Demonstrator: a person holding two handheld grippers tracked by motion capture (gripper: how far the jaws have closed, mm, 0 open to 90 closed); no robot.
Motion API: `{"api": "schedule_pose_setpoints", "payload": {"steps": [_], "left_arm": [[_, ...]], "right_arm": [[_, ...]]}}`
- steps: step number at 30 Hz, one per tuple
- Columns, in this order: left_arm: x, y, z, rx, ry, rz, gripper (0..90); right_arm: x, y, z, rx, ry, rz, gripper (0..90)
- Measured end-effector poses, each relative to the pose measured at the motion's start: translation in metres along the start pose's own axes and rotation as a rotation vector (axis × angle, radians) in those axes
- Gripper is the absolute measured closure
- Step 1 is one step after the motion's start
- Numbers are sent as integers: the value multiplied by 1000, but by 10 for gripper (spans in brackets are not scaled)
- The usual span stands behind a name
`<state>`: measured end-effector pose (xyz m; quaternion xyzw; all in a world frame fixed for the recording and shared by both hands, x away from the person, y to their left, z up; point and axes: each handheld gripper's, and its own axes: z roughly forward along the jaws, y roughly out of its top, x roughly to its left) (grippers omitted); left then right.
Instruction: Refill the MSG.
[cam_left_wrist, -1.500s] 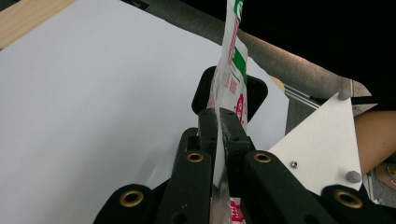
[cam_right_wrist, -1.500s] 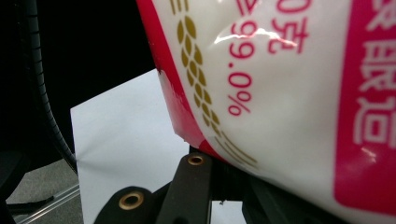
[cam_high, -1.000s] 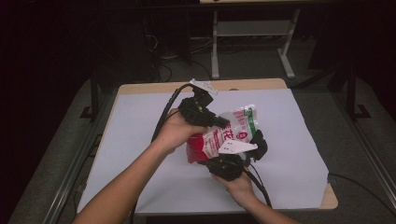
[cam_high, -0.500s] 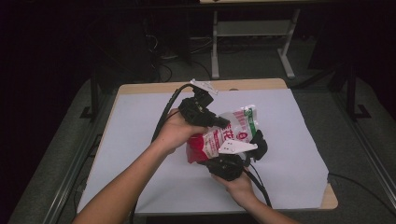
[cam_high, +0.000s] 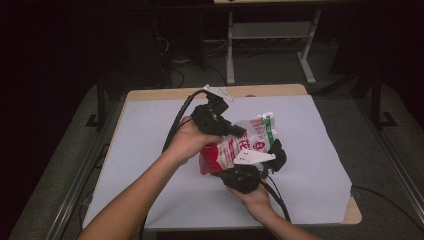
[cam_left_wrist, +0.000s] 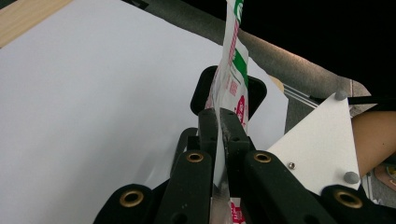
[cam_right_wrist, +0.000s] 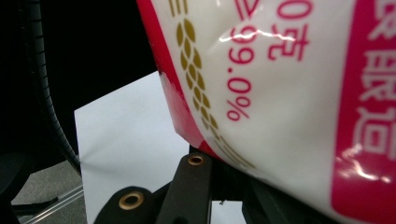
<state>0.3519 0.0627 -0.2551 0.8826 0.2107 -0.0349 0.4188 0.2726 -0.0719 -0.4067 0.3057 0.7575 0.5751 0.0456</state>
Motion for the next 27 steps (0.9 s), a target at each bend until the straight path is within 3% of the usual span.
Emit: {"api": "schedule_pose_setpoints", "payload": {"steps": [27], "left_arm": [[-1,3,2,14,3,7,900]], "right_arm": [[0,0,0,-10,12,9,900]]}}
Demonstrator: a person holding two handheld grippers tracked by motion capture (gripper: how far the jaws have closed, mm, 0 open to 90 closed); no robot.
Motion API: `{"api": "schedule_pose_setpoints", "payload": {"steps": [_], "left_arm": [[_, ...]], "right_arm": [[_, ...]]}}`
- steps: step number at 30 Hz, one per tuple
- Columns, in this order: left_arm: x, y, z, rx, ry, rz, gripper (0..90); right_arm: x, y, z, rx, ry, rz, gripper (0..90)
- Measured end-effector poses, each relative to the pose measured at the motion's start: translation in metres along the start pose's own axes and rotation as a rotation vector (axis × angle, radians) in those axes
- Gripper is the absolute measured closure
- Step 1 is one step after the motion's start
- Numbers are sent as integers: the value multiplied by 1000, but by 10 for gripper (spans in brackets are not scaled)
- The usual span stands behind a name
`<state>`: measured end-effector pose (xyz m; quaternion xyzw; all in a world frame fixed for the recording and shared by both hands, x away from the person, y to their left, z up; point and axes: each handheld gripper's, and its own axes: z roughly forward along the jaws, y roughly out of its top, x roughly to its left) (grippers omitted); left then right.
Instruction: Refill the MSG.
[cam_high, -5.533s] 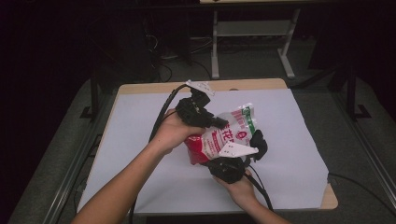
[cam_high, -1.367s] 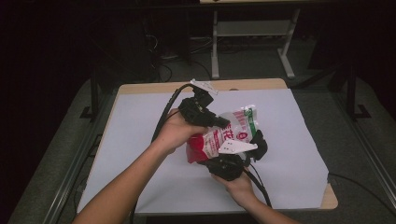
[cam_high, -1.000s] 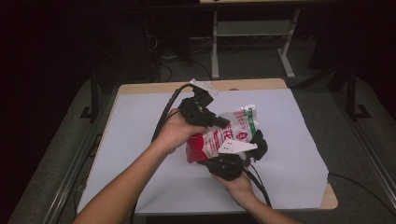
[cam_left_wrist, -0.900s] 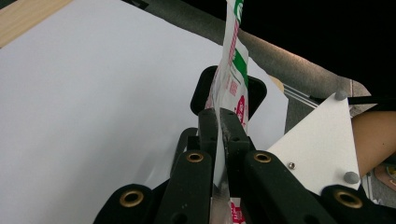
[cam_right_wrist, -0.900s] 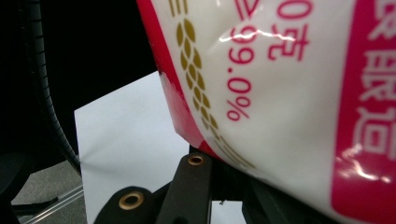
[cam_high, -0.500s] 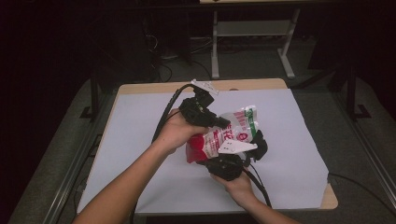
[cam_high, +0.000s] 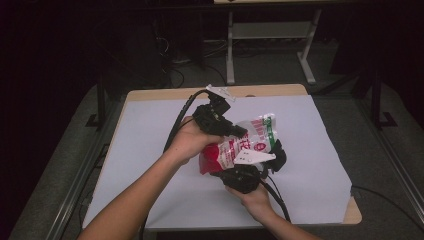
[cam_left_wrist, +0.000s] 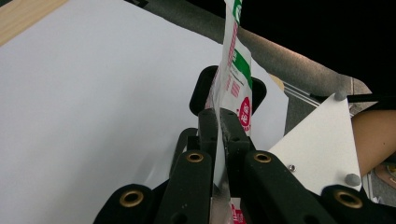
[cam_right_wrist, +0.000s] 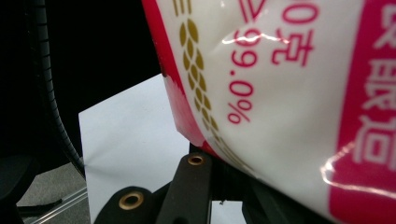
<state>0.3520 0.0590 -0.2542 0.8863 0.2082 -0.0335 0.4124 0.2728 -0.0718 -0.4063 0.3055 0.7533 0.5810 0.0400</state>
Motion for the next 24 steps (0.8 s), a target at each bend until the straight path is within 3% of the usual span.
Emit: {"api": "schedule_pose_setpoints", "payload": {"steps": [24], "left_arm": [[-1,1,3,-3,-6,-2,900]], "right_arm": [[-1,0,0,-2,6,2,900]]}}
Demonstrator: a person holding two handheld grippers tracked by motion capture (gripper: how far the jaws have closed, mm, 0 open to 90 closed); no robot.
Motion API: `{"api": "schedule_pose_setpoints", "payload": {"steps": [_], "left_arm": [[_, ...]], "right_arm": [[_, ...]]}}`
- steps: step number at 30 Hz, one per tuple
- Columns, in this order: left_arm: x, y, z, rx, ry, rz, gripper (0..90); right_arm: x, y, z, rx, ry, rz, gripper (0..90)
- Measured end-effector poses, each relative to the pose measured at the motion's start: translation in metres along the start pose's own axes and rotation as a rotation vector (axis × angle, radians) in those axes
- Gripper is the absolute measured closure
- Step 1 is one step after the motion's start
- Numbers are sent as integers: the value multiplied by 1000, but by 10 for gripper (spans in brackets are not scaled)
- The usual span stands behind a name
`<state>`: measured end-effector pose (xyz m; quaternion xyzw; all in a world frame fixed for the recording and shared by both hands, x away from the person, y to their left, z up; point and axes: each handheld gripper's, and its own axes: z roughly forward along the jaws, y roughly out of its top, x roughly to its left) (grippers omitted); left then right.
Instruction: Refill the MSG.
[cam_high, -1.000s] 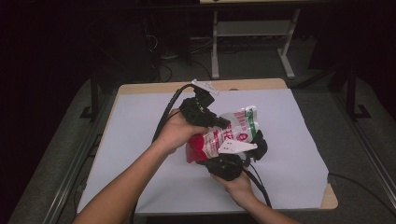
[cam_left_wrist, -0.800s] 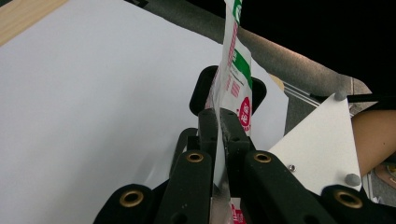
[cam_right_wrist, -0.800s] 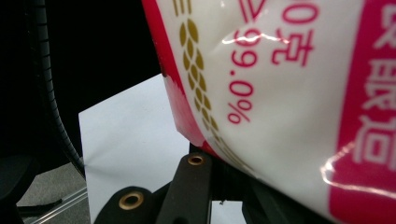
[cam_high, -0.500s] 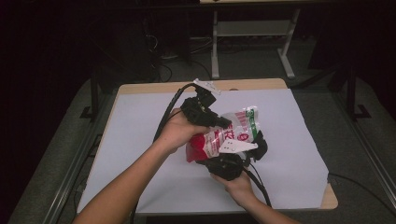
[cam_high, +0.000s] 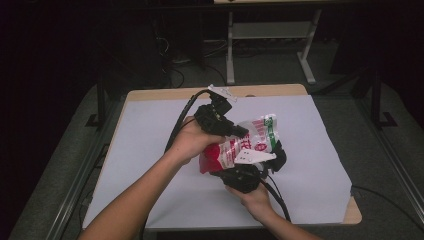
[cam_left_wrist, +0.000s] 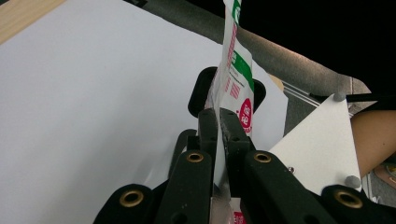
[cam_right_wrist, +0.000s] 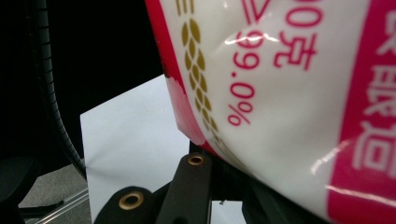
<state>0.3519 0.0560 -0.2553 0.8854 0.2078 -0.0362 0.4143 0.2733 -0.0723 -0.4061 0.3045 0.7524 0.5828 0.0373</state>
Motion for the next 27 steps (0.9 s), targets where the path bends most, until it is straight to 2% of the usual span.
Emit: {"api": "schedule_pose_setpoints", "payload": {"steps": [27], "left_arm": [[-2,1,1,1,3,2,900]], "right_arm": [[0,0,1,-8,1,-7,900]]}}
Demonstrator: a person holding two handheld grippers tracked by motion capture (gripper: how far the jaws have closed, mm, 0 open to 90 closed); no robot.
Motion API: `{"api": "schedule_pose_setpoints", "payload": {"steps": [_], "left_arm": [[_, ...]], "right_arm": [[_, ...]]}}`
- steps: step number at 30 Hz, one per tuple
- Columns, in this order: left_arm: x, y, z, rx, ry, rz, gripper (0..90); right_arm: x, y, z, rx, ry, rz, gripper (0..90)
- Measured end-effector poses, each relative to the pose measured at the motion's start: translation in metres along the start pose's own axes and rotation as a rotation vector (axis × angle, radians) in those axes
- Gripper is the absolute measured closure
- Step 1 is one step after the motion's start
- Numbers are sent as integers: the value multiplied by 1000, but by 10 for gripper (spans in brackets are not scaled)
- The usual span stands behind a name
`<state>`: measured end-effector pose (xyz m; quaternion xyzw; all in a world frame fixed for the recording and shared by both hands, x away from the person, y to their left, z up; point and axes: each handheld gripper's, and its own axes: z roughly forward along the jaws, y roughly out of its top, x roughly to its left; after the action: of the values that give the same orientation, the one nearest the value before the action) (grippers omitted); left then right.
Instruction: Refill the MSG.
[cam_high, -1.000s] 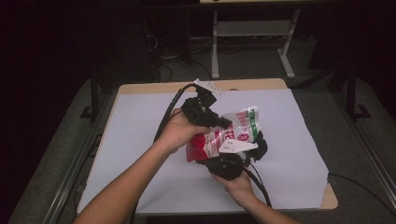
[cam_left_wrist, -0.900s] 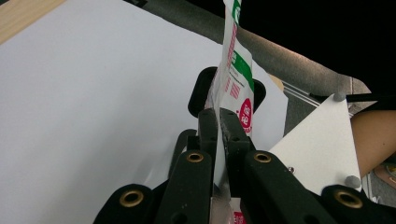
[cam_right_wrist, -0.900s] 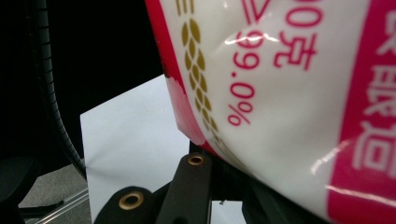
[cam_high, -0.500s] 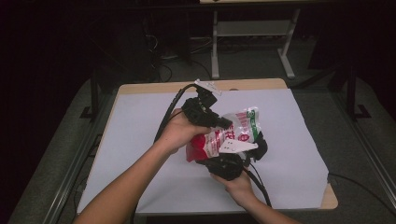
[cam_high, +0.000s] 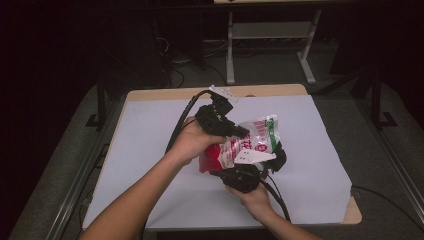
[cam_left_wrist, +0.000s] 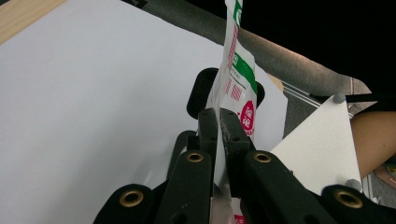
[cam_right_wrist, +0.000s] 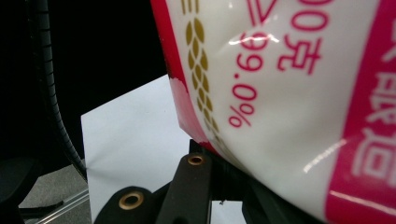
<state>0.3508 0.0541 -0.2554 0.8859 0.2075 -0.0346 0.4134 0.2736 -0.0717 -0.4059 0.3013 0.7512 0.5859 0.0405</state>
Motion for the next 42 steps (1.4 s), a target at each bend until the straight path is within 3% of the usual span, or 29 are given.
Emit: {"api": "schedule_pose_setpoints", "payload": {"steps": [42], "left_arm": [[-3,0,5,11,0,-13,900]], "right_arm": [[0,0,2,-23,41,2,900]]}}
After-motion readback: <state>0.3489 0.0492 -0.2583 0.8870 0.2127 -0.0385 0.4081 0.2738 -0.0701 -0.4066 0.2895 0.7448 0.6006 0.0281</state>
